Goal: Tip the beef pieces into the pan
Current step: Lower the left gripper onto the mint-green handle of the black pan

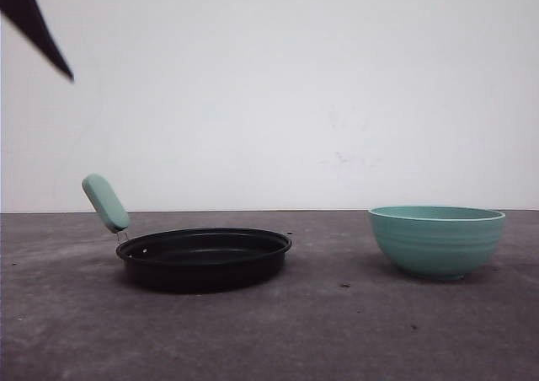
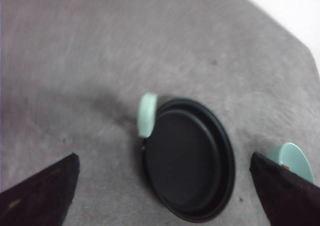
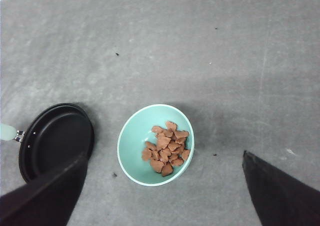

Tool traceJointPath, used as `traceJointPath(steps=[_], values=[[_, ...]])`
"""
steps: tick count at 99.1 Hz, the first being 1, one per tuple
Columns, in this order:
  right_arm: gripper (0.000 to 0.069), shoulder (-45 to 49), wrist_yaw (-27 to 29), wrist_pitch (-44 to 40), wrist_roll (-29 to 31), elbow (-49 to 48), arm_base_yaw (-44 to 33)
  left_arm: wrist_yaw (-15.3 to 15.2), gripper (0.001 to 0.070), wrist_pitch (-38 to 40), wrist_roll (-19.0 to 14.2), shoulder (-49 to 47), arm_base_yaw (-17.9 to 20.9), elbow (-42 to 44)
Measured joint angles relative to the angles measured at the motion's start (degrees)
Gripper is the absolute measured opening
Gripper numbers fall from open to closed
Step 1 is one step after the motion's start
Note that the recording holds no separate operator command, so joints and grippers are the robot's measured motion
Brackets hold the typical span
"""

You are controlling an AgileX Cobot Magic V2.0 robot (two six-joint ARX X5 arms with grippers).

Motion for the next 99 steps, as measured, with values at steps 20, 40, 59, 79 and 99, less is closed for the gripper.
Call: traceJointPath(steps=[20, 40, 59, 79, 99], values=[[0.0617, -1.4, 0.0, -0.8, 0.0, 0.0, 0.1, 1.3, 0.0596, 10.3, -4.9, 10.6, 0.0, -1.0], [0.0617, -2.6, 0.0, -3.3, -0.5, 0.0, 0.1, 6.6, 0.0593, 18.5, -9.0, 23.0, 0.0, -1.0], [0.0617, -3.2, 2.0, -6.3, -2.3, 0.0, 0.1, 7.6, 0.0593, 23.4, -11.3, 29.4, -0.7, -1.0], [0.0617, -3.3, 3.1, -6.7, -3.1, 0.0, 0.1, 5.0, 0.0591, 29.3, -12.2, 32.0, -2.7, -1.0], [0.0617, -3.3, 3.1, -6.7, -3.1, 0.0, 0.1, 0.3, 0.0511, 29.6, -13.0, 33.2, -4.0, -1.0]])
